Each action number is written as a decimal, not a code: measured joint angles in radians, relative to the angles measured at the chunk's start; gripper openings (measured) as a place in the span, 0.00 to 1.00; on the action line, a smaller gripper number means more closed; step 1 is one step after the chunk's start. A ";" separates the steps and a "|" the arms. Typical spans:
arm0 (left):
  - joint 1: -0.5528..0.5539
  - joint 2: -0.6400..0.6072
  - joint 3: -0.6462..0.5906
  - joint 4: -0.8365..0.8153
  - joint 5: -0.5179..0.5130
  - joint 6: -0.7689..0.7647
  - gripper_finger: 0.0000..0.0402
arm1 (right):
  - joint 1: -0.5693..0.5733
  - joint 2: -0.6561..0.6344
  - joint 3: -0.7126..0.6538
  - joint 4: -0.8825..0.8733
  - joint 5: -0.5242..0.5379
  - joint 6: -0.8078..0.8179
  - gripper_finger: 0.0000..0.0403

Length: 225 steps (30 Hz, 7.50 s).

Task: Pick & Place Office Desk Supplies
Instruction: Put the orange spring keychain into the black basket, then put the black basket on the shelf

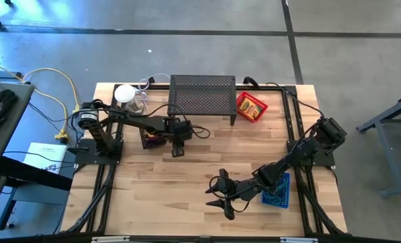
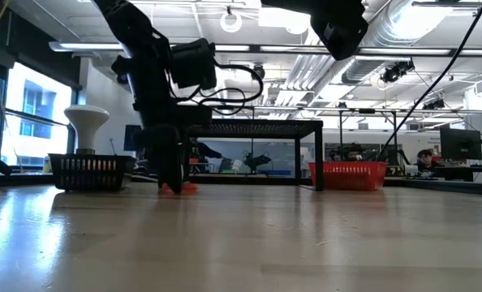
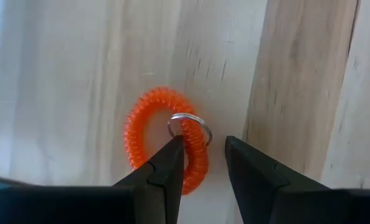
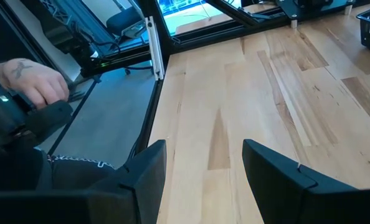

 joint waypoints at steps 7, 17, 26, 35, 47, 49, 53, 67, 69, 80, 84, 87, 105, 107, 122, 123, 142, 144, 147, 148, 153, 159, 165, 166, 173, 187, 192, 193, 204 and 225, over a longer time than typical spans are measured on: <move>0.000 0.011 0.001 -0.018 0.001 -0.024 0.26 | 0.000 0.000 0.000 0.002 0.000 0.001 0.49; -0.075 0.006 0.001 -0.009 -0.123 0.030 0.03 | 0.000 0.000 0.000 0.002 0.000 0.003 0.49; -0.290 -0.208 0.128 -0.370 -0.168 -0.015 0.02 | 0.000 0.000 0.000 -0.024 0.000 0.001 0.49; -0.456 -0.519 0.144 -0.602 -0.201 -0.107 0.01 | -0.021 0.000 0.000 -0.027 0.008 0.001 0.49; -0.264 -0.657 0.019 -0.797 -0.262 -0.385 0.01 | -0.084 0.000 0.000 -0.009 0.008 0.060 0.49; -0.214 -0.657 -0.023 -0.781 -0.261 -0.352 0.01 | -0.099 0.000 0.000 -0.005 0.007 0.090 0.49; -0.116 -0.657 -0.110 -0.689 -0.210 -0.248 0.01 | -0.121 0.000 0.000 -0.001 0.008 0.127 0.49; 0.036 -0.584 -0.139 -0.631 -0.113 -0.181 0.09 | -0.125 0.000 0.000 -0.006 0.000 0.127 0.49; 0.040 -0.567 -0.139 -0.631 -0.113 -0.181 0.13 | -0.118 0.000 0.000 -0.005 0.000 0.126 0.49; 0.034 -0.537 -0.106 -0.661 -0.113 -0.179 0.23 | -0.086 0.000 0.000 -0.008 0.000 0.099 0.49; -0.012 -0.566 -0.072 -0.632 -0.109 -0.174 0.23 | -0.085 0.000 0.000 -0.016 0.000 0.095 0.49; -0.069 -0.584 -0.072 -0.574 -0.047 -0.171 0.23 | -0.085 0.000 0.000 -0.030 0.000 0.095 0.49; -0.284 -0.528 -0.114 -0.410 -0.083 -0.289 0.23 | -0.064 0.000 0.000 -0.053 0.000 0.098 0.49; -0.292 -0.519 -0.114 -0.405 -0.105 -0.289 0.23 | -0.057 0.000 0.000 -0.053 0.006 0.098 0.49; -0.304 -0.388 -0.114 -0.390 -0.181 -0.237 0.23 | -0.027 0.000 0.000 -0.062 0.035 0.072 0.49; -0.304 -0.381 -0.114 -0.390 -0.194 -0.236 0.23 | -0.026 0.000 0.000 -0.062 0.035 0.072 0.49; -0.208 -0.378 -0.155 -0.388 -0.194 -0.314 0.23 | -0.026 0.000 0.000 -0.066 0.035 0.072 0.49; -0.201 -0.378 -0.165 -0.388 -0.178 -0.315 0.23 | -0.026 0.000 0.000 -0.066 0.034 0.072 0.49; -0.201 -0.378 -0.184 -0.356 -0.134 -0.315 0.23 | -0.026 0.000 0.000 -0.066 0.034 0.072 0.49; -0.201 -0.378 -0.190 -0.348 -0.130 -0.315 0.23 | -0.026 0.000 0.000 -0.066 0.035 0.072 0.49; -0.201 -0.378 -0.203 -0.340 -0.129 -0.315 0.23 | -0.026 0.000 0.000 -0.066 0.035 0.072 0.49; -0.196 -0.378 -0.204 -0.341 -0.080 -0.310 0.23 | -0.026 0.000 0.000 -0.066 0.035 0.072 0.49; -0.196 -0.378 -0.216 -0.330 -0.105 -0.308 0.23 | -0.026 0.000 0.000 -0.066 0.035 0.072 0.49; -0.196 -0.378 -0.224 -0.324 -0.105 -0.308 0.23 | -0.026 0.000 0.000 -0.066 0.035 0.072 0.49; -0.196 -0.378 -0.291 -0.275 -0.106 -0.307 0.23 | -0.026 0.000 0.000 -0.066 0.035 0.072 0.49; -0.215 -0.378 -0.292 -0.271 -0.131 -0.312 0.17 | -0.026 0.000 0.000 -0.066 0.035 0.072 0.49; -0.249 -0.378 -0.292 -0.271 -0.131 -0.313 0.02 | -0.026 0.000 0.000 -0.066 0.035 0.072 0.49; -0.257 -0.378 -0.292 -0.271 -0.131 -0.315 0.01 | -0.026 0.000 0.000 -0.066 0.035 0.072 0.49; -0.440 -0.378 -0.196 -0.429 -0.087 -0.391 0.00 | -0.026 0.000 0.000 -0.077 0.035 0.072 0.49; -0.589 -0.378 0.374 -0.825 -0.226 -0.173 0.00 | -0.026 0.000 0.000 -0.095 0.061 0.080 0.49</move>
